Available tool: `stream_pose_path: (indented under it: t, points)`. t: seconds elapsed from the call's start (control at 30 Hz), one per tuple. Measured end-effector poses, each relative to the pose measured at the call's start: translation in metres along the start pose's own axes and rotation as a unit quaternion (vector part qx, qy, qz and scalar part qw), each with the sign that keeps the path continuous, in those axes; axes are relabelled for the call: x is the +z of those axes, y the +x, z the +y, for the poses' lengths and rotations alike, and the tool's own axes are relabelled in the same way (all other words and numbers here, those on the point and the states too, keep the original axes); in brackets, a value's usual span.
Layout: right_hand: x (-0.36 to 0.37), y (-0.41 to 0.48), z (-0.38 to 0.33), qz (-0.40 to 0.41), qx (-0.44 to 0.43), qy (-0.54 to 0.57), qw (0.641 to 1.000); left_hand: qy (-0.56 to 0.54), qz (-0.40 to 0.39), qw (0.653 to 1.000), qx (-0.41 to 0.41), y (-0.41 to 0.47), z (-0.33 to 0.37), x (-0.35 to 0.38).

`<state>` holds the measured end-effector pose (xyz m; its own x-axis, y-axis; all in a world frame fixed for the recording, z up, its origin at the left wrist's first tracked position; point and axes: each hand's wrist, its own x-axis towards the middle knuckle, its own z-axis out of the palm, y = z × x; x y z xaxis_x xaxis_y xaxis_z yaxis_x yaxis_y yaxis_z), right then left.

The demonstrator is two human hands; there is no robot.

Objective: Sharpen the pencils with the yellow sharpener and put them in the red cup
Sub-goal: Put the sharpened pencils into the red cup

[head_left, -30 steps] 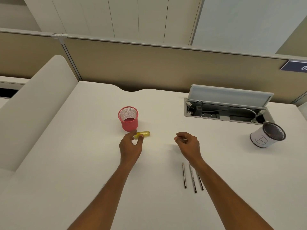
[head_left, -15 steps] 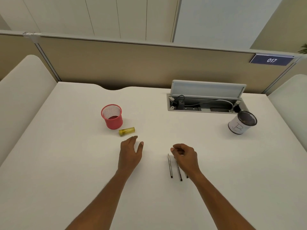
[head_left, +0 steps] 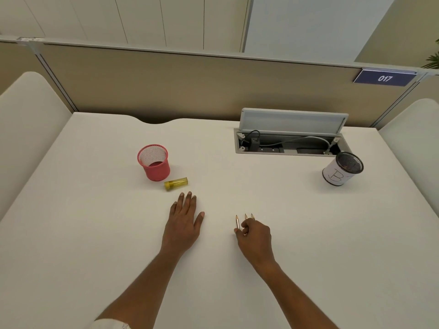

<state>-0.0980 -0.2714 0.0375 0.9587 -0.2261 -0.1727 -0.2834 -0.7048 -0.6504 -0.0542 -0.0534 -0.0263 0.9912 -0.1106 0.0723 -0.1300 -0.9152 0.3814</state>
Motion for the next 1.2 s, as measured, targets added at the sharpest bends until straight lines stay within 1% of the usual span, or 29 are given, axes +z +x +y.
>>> stream_pose_path:
  t: [0.23, 0.47, 0.6, 0.83, 1.03, 1.2]
  points:
    - [0.003, -0.002, -0.002, -0.007, 0.023, -0.046, 0.999, 0.006, -0.018, 1.000, 0.000, -0.004, 0.000, 0.007]
    - [0.007, 0.000, -0.006, -0.019, 0.011, -0.118, 0.993, 0.020, -0.018, 1.000, -0.003, -0.005, -0.002, 0.009]
    - [0.008, 0.001, -0.010, -0.020, 0.021, -0.146, 0.989, 0.022, -0.017, 1.000, -0.003, -0.006, -0.002, 0.009]
    - [0.008, 0.005, -0.015, -0.032, 0.044, -0.127, 0.990, 0.020, -0.017, 1.000, -0.004, -0.005, -0.002, 0.009]
    - [-0.002, 0.009, -0.017, -0.007, 0.061, -0.032, 0.998, 0.013, -0.012, 1.000, -0.006, -0.005, -0.002, 0.009]
    - [-0.026, 0.015, -0.022, 0.006, 0.044, 0.019, 0.999, -0.022, -0.009, 0.999, -0.025, -0.001, 0.003, 0.008]
